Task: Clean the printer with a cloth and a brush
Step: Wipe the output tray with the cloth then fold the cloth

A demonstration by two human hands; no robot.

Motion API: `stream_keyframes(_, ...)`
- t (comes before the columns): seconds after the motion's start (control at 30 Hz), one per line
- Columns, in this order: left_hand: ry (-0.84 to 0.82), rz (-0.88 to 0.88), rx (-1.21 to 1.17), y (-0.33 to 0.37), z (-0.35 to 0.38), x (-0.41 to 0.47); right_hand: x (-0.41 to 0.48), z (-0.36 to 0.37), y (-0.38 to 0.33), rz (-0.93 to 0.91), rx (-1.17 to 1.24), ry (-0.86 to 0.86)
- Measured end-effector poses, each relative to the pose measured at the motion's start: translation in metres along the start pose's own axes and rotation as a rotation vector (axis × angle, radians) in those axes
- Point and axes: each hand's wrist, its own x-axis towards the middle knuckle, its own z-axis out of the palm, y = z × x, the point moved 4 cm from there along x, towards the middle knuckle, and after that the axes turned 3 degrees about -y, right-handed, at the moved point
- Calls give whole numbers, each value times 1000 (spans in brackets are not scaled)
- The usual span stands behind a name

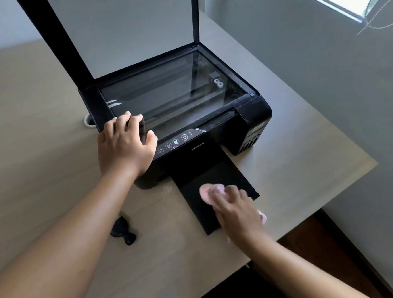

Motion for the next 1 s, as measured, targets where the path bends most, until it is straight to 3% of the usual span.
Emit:
stream_keyframes(0.07, -7, -3, -3, 0, 0, 0, -22, 18, -24, -355, -95, -103)
stream_keyframes(0.13, -8, 1, 8, -1, 0, 0, -22, 10, -17, -510, -47, -160)
stream_keyframes(0.2, -10, 2, 12, -1, 1, 0, -9, -5, 10, -348, 31, -119)
stream_keyframes(0.3, -12, 2, 20, 0, 1, 0, 9, -25, 77, 286, 198, 43)
stream_keyframes(0.37, -12, 2, 25, 0, 1, 0, 10, -20, 82, 444, 68, 74)
stream_keyframes(0.47, -13, -1, 23, 0, 1, 0, 15, 4, 30, 290, 63, -9)
stream_keyframes(0.57, -19, -4, 33, 0, 1, 0, 17, 24, -27, -374, -61, -120)
stream_keyframes(0.6, -20, -3, 36, 1, 1, 0, 21, 21, -27, -494, -40, -171)
stream_keyframes(0.67, -21, -9, 39, 1, 0, -1, 39, 11, -11, -471, 10, -192)
stream_keyframes(0.77, -21, -19, 40, 2, -1, -1, 76, -1, 26, -37, 24, -80)
stream_keyframes(0.83, -25, -21, 36, 2, -2, -1, 87, 0, 30, 97, -9, -76)
stream_keyframes(0.9, -18, -17, 33, 2, -2, -1, 78, 1, 14, -70, -60, -94)
stream_keyframes(1.0, -5, -16, 35, 2, -4, -2, 48, -5, 2, -471, -90, -255)
